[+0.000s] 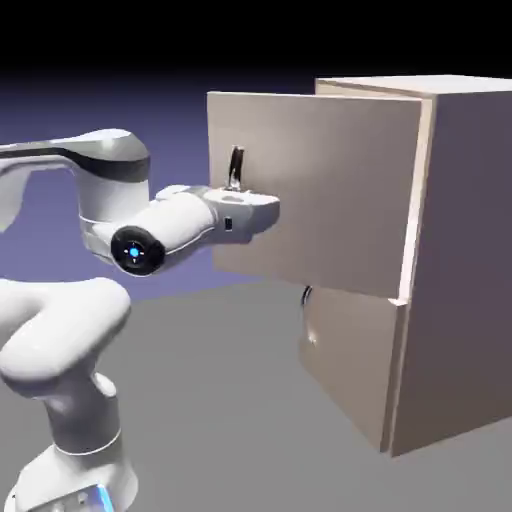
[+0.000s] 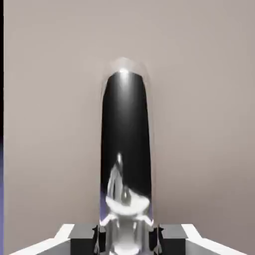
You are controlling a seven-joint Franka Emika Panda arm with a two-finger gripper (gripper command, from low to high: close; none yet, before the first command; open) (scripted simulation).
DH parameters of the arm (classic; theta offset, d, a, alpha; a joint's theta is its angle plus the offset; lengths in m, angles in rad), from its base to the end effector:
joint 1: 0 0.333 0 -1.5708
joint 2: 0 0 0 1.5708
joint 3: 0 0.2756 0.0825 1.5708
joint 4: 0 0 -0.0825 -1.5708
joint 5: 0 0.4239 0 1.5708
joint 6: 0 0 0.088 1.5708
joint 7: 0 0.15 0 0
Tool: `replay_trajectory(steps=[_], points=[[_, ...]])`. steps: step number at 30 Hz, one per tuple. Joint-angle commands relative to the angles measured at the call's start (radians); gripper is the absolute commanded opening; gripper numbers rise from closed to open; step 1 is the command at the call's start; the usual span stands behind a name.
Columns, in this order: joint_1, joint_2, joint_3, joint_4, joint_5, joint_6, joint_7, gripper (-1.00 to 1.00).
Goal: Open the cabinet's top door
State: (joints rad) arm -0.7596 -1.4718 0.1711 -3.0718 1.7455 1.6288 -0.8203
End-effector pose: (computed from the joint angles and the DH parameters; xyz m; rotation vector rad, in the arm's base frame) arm 0.3078 -0.0456 0.5073 -1.7120 0.0136 -1.2288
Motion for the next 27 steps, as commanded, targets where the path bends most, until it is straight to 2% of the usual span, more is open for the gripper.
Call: replay_trajectory(steps=[1, 11, 27], points=[[-0.036, 0.000, 0.004, -0.004, 0.003, -0.040, 0.000, -1.00], [-0.117, 0.328, -0.261, 0.128, -0.325, -0.334, -0.204, -1.00], [0.024, 0.908, -0.541, 0.532, -0.726, -0.686, -0.503, -1.00]])
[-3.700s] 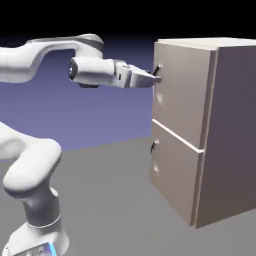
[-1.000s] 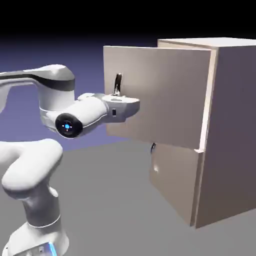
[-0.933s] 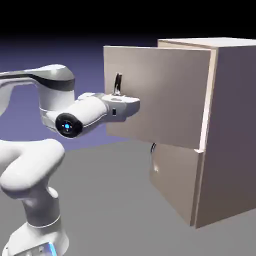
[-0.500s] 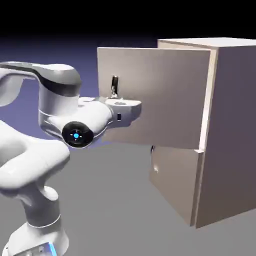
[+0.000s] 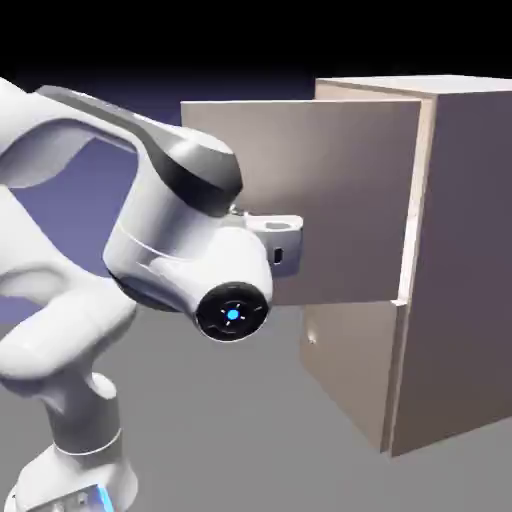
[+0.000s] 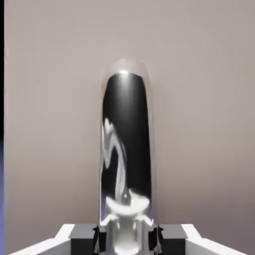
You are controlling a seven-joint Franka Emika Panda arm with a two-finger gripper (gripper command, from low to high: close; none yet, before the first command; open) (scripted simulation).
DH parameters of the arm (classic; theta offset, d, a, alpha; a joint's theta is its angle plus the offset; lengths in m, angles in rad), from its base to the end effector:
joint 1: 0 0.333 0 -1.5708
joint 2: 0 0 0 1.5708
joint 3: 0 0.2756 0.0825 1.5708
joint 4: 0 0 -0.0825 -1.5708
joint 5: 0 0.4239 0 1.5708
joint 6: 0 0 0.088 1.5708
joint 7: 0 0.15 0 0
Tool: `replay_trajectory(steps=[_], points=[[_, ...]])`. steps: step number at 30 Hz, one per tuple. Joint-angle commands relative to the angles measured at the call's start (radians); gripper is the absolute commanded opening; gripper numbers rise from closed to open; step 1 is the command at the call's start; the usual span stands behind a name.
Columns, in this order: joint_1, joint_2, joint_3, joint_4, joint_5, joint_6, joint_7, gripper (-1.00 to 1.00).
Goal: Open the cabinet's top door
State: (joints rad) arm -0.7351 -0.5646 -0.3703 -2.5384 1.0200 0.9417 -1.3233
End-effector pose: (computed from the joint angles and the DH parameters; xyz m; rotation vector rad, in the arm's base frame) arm 0.2557 -0.1955 0.4604 -1.5749 -0.4252 -0.8153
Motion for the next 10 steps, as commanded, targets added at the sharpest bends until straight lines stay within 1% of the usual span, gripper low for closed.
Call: replay_trajectory(steps=[1, 9, 10], points=[[0.012, 0.037, -0.013, 0.031, -0.019, -0.024, -0.018, -1.00], [0.088, 0.304, -0.089, 0.288, -0.144, -0.222, -0.166, -1.00], [0.088, 0.304, -0.089, 0.288, -0.145, -0.222, -0.166, 1.00]])
